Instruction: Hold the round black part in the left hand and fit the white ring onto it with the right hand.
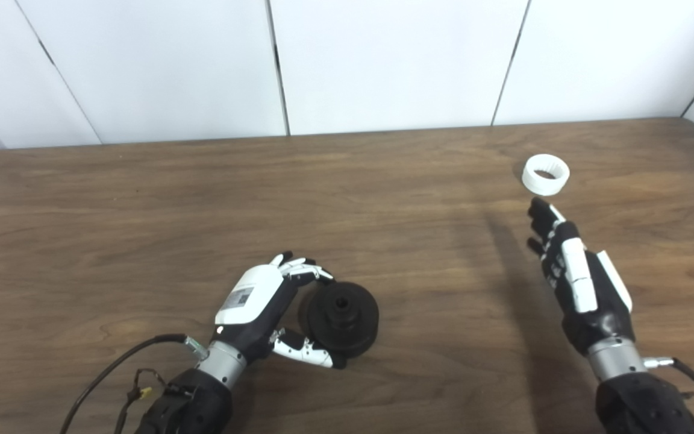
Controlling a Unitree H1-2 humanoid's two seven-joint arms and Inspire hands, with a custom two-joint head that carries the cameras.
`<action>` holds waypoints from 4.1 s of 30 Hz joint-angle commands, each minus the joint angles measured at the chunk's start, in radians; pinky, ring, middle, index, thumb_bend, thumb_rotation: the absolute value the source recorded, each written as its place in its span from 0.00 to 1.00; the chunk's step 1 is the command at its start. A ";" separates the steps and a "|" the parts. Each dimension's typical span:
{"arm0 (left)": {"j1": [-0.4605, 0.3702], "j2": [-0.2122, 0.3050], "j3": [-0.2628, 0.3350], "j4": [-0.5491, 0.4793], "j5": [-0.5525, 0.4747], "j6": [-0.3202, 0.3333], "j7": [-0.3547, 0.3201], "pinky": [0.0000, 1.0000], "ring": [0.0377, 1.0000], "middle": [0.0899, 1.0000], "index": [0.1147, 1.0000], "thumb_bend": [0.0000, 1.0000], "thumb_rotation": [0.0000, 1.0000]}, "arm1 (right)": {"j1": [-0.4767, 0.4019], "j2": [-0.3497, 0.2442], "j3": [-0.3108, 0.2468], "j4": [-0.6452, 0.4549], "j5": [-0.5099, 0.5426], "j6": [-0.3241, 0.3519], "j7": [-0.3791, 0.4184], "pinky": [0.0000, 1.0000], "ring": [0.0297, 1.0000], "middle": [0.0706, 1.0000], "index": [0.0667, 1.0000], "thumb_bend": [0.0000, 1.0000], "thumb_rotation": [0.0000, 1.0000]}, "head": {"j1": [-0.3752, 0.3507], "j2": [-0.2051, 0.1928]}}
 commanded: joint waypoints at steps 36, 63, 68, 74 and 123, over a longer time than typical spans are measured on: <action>0.038 0.047 0.031 0.040 -0.006 -0.075 0.028 1.00 0.84 0.75 0.42 0.52 0.05 | -0.617 -0.546 0.150 0.401 -0.648 0.195 0.320 0.90 0.98 0.95 0.86 1.00 0.31 | -0.209 -0.183; 0.048 0.028 0.023 0.002 0.002 -0.046 0.013 1.00 0.85 0.75 0.42 0.52 0.05 | -0.806 -0.544 0.389 0.722 -0.792 0.186 0.475 0.99 1.00 0.96 0.85 1.00 0.28 | -0.175 -0.169; 0.049 0.027 0.022 -0.006 0.001 -0.042 0.011 1.00 0.84 0.75 0.42 0.52 0.05 | -0.807 -0.536 0.403 0.751 -0.801 0.179 0.458 1.00 1.00 0.96 0.85 1.00 0.29 | -0.173 -0.166; 0.055 0.026 0.019 -0.023 0.003 -0.029 0.007 1.00 0.84 0.75 0.42 0.52 0.05 | -0.805 -0.522 0.391 0.786 -0.801 0.163 0.409 1.00 0.99 0.94 0.82 1.00 0.28 | -0.165 -0.165; 0.058 0.023 0.016 -0.051 0.012 0.010 -0.009 1.00 0.85 0.75 0.42 0.52 0.05 | -0.854 -0.473 0.424 0.869 -0.831 0.119 0.330 0.93 0.94 0.87 0.64 0.90 0.27 | -0.156 -0.143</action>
